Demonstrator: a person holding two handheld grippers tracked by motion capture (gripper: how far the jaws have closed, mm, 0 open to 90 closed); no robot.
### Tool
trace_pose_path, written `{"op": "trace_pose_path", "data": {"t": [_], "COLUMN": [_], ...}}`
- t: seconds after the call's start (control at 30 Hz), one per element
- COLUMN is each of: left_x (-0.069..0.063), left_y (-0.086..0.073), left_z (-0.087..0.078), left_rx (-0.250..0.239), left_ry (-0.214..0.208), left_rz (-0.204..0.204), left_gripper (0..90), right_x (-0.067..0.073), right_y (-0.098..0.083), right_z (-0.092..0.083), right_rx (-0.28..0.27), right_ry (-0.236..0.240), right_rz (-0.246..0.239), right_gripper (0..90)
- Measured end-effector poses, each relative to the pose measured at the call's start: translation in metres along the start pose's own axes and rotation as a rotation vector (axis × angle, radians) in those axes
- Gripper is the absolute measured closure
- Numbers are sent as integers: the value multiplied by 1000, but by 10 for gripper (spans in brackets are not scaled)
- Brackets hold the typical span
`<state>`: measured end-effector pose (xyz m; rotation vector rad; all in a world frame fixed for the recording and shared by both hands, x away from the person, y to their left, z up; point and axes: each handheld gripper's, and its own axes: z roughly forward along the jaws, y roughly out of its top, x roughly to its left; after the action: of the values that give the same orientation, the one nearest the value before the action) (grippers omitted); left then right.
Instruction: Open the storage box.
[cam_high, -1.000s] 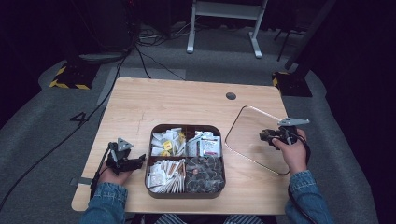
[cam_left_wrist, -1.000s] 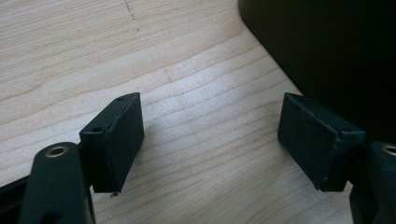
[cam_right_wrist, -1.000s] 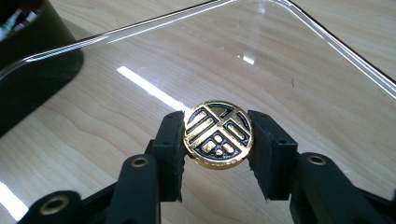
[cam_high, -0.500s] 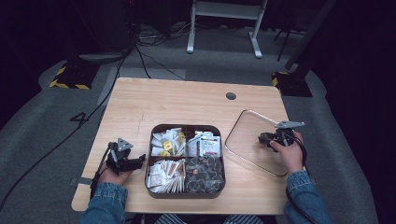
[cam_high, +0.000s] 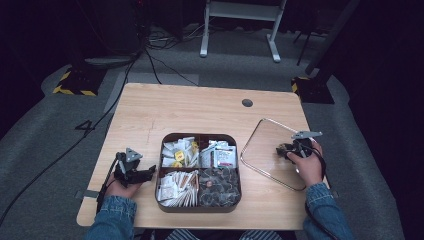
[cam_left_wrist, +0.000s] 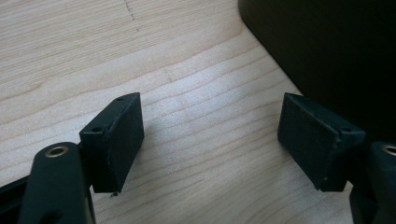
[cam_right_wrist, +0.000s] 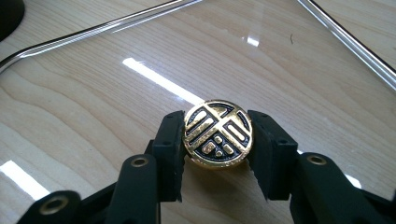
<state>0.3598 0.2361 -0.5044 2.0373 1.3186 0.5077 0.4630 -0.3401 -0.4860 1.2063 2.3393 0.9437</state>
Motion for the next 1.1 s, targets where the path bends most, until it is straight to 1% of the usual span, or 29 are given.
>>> {"op": "trace_pose_path", "data": {"t": [0.1, 0.17, 0.27, 0.3, 0.5, 0.7, 0.9, 1.03, 1.1], "left_x": [0, 0, 0, 0, 0, 0, 0, 0, 0], "left_y": [0, 0, 0, 0, 0, 0, 0, 0, 0], "left_z": [0, 0, 0, 0, 0, 0, 0, 0, 0], "left_rx": [0, 0, 0, 0, 0, 0, 0, -1, -1], "left_ry": [0, 0, 0, 0, 1, 0, 1, 0, 1], "left_rz": [0, 0, 0, 0, 0, 0, 0, -1, -1], "left_gripper": [231, 231, 231, 231, 231, 231, 232, 232, 233], "right_x": [0, -1, -1, -1, 3, 9, 15, 18, 19], "right_y": [0, 0, 3, 4, 13, 21, 28, 31, 32], "right_z": [0, 0, -5, -8, -21, -31, -39, -43, -44], "right_rx": [0, -19, -43, -57, -108, -142, -169, -177, -182], "right_ry": [-1, 5, 8, 5, 30, 57, 75, 82, 91], "right_rz": [9, 42, 70, 76, 96, 110, 112, 105, 98], "right_gripper": [580, 468, 417, 417, 421, 426, 434, 439, 465]}}
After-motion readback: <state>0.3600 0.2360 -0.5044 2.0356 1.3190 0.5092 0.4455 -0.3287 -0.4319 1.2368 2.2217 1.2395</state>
